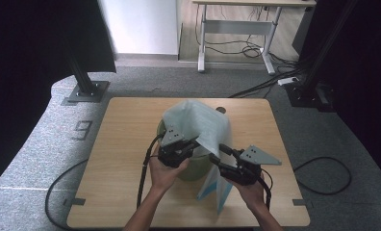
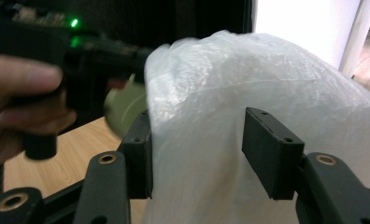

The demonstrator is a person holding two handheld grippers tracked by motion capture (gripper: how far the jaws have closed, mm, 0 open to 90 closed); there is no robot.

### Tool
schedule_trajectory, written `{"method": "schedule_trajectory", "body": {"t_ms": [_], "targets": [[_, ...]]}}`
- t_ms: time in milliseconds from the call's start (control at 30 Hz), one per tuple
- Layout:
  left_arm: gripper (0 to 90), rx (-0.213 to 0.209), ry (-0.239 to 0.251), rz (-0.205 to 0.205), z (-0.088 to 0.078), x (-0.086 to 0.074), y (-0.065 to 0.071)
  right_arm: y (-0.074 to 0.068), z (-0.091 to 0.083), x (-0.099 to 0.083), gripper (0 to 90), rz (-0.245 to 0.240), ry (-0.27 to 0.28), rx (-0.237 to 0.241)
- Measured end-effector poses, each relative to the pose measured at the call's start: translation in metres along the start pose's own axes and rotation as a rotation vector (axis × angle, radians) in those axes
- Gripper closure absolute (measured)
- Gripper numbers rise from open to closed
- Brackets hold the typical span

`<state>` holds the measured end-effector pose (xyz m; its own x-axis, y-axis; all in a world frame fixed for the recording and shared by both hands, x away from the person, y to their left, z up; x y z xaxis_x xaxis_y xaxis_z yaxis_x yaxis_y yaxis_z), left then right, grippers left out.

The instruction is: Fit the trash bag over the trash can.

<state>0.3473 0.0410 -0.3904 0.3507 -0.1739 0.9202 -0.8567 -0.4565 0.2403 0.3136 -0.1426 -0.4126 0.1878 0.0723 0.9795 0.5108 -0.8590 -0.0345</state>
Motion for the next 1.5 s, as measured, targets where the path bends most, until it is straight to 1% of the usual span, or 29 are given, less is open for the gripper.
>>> {"method": "schedule_trajectory", "body": {"t_ms": [67,133,300,433,500,567,633,667,700,733,767,800,867,900,967,1000,1133,1267,1333,1400,1500], "targets": [[88.3,0.004,0.004,0.000,-0.001,0.000,0.000,-0.001,-0.003,-0.009,43.4,0.004,0.007,-0.005],[88.4,0.009,0.008,0.000,-0.003,0.001,-0.001,-0.001,-0.006,-0.019,40.0,0.010,0.003,-0.016],[89.0,0.017,0.030,-0.006,-0.007,0.002,-0.001,-0.004,-0.010,-0.032,33.9,0.001,-0.006,-0.047],[89.0,0.016,0.027,-0.005,-0.006,0.002,0.001,-0.011,-0.004,-0.041,29.1,0.006,-0.034,-0.061],[89.0,0.016,0.026,-0.001,-0.006,0.002,0.002,-0.016,0.000,-0.046,27.3,-0.003,-0.052,-0.072],[89.1,0.014,0.028,0.000,-0.007,0.003,0.002,-0.019,0.004,-0.051,28.5,-0.011,-0.070,-0.080],[89.1,0.015,0.030,-0.001,-0.009,0.003,0.001,-0.019,0.008,-0.057,34.6,-0.011,-0.094,-0.079],[89.1,0.014,0.030,-0.002,-0.010,0.002,0.001,-0.017,0.011,-0.061,39.8,-0.002,-0.108,-0.074],[89.0,0.008,0.028,-0.003,-0.011,0.002,0.001,-0.015,0.012,-0.063,47.8,0.002,-0.115,-0.054],[88.8,0.000,0.025,-0.005,-0.012,0.000,0.002,-0.013,0.013,-0.066,53.0,0.009,-0.121,-0.032],[88.5,-0.003,0.019,-0.004,-0.012,-0.001,0.002,-0.011,0.013,-0.068,58.3,0.017,-0.130,-0.028],[88.2,-0.005,0.017,-0.003,-0.012,-0.002,0.003,-0.007,0.014,-0.069,67.6,0.018,-0.130,-0.034],[87.9,-0.010,0.011,-0.004,-0.013,-0.004,0.004,-0.001,0.012,-0.069,77.8,0.008,-0.122,-0.055],[87.9,-0.013,0.006,-0.003,-0.013,-0.005,0.004,0.000,0.011,-0.069,80.8,0.005,-0.119,-0.062],[87.7,-0.020,0.003,-0.001,-0.014,-0.006,0.004,0.009,0.005,-0.065,87.2,-0.009,-0.093,-0.098],[87.6,-0.029,0.002,-0.001,-0.014,-0.006,0.005,0.011,0.002,-0.062,88.1,-0.011,-0.081,-0.107],[86.6,-0.061,-0.011,0.006,-0.011,-0.007,0.008,0.027,-0.018,-0.042,88.6,-0.042,0.004,-0.143],[86.2,-0.100,-0.020,0.003,-0.006,-0.009,0.013,0.039,-0.033,-0.020,88.6,-0.053,0.057,-0.160],[86.1,-0.133,-0.020,-0.009,-0.005,-0.010,0.016,0.042,-0.037,-0.010,88.6,-0.057,0.078,-0.167],[85.9,-0.150,-0.023,-0.012,-0.005,-0.010,0.017,0.044,-0.040,0.000,88.5,-0.069,0.097,-0.170],[85.4,-0.173,-0.013,-0.027,-0.009,-0.010,0.017,0.046,-0.041,0.015,88.6,-0.082,0.127,-0.172]]}}
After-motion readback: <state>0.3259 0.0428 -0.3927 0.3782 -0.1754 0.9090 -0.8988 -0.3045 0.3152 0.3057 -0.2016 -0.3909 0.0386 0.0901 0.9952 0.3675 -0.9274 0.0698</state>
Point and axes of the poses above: each handheld gripper's, and its own axes: z roughly forward along the jaws, x roughly out of its top, y roughly to its right, the point moved 4 cm from there along z, roughly forward along the jaws, and after that the axes turned 15 degrees about -x, right-handed, at the moved point
